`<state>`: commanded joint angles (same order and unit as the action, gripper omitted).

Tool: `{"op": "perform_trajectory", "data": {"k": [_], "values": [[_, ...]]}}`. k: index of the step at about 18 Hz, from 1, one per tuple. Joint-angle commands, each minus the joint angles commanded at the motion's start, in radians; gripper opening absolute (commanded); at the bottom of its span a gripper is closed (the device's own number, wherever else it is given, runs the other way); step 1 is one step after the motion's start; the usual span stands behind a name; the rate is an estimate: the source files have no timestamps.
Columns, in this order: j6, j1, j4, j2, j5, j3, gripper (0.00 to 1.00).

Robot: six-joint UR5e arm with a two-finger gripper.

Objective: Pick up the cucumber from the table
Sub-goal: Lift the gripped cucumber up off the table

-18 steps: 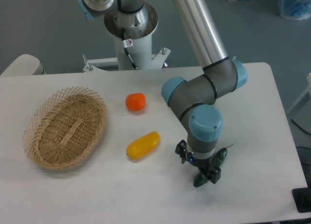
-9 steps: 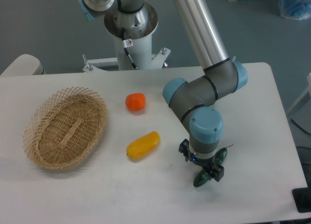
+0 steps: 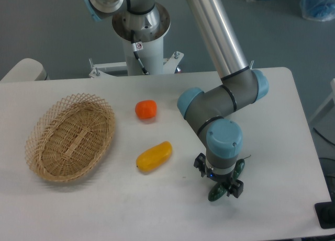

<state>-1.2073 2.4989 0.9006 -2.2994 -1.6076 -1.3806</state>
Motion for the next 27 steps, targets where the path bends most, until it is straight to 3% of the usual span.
{"op": "perform_trajectory", "data": {"k": [1,4,6,7,11,16,27], "values": [[-0.003,0.0,-0.005,0.0,0.0,-0.002,0.92],[0.0,0.0,-0.003,0.001,-0.003,-0.006,0.3],[-0.001,0.002,0.0,0.0,-0.003,0.002,0.05],[-0.003,0.005,0.001,0.001,-0.003,0.005,0.0],[-0.005,0.005,0.007,0.014,-0.005,0.009,0.0],[-0.015,0.005,0.118,0.055,-0.003,0.023,0.0],[-0.017,-0.04,0.187,0.115,0.005,-0.003,0.0]]}}
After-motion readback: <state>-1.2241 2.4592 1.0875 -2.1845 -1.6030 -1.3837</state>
